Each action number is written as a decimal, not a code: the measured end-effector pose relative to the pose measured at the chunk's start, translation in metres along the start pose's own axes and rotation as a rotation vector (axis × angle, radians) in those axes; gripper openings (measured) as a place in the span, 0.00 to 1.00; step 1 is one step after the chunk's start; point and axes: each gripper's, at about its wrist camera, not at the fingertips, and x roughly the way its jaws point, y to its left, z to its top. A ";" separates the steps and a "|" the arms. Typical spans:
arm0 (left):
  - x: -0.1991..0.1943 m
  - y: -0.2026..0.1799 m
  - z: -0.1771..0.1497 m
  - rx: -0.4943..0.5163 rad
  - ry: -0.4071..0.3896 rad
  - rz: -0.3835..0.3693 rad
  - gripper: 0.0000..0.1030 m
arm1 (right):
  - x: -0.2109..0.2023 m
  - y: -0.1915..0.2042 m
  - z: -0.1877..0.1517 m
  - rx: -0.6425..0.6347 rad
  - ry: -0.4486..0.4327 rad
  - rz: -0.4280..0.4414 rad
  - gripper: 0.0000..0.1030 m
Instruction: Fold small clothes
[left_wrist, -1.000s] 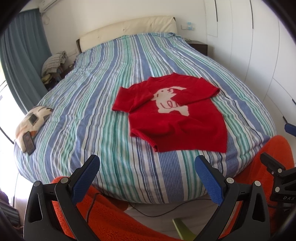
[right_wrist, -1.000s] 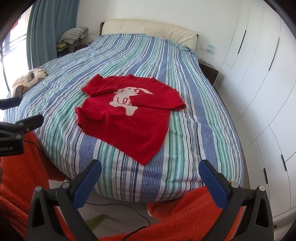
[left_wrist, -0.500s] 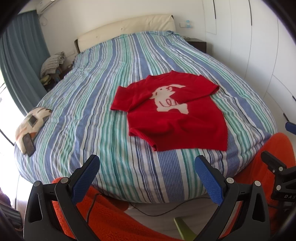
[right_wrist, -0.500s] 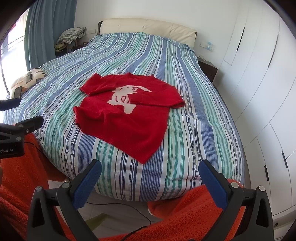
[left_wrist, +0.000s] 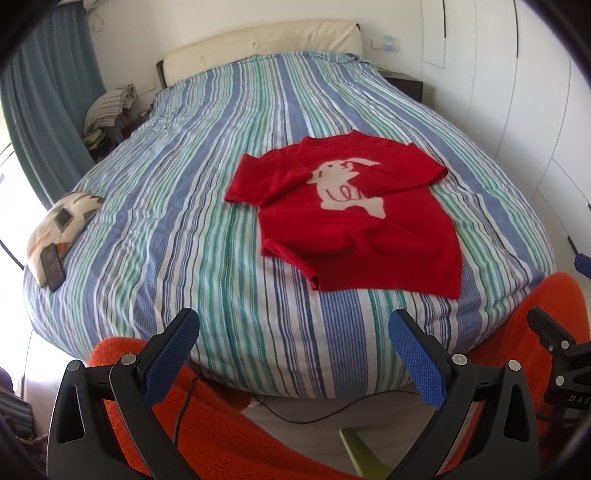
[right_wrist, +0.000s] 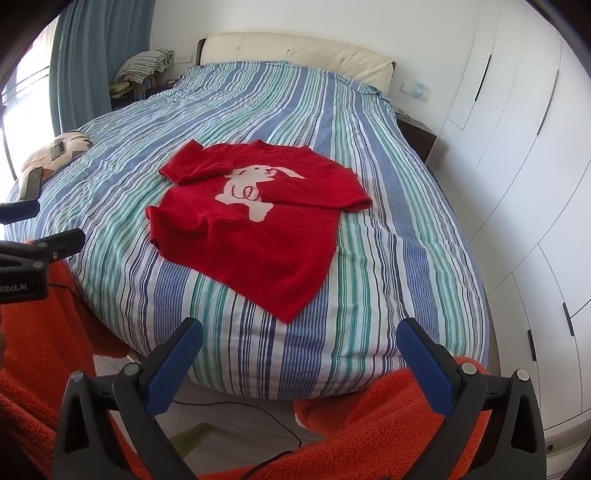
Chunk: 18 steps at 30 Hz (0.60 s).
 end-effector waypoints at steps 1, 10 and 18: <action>0.000 0.001 0.001 -0.001 -0.001 0.002 0.99 | 0.002 0.001 0.001 -0.002 0.002 0.001 1.00; 0.004 -0.001 0.003 0.003 -0.008 0.016 0.99 | 0.011 0.008 0.003 -0.022 0.013 0.014 1.00; 0.004 -0.002 0.004 0.009 -0.013 0.021 0.99 | 0.012 0.006 0.003 -0.016 0.015 0.016 1.00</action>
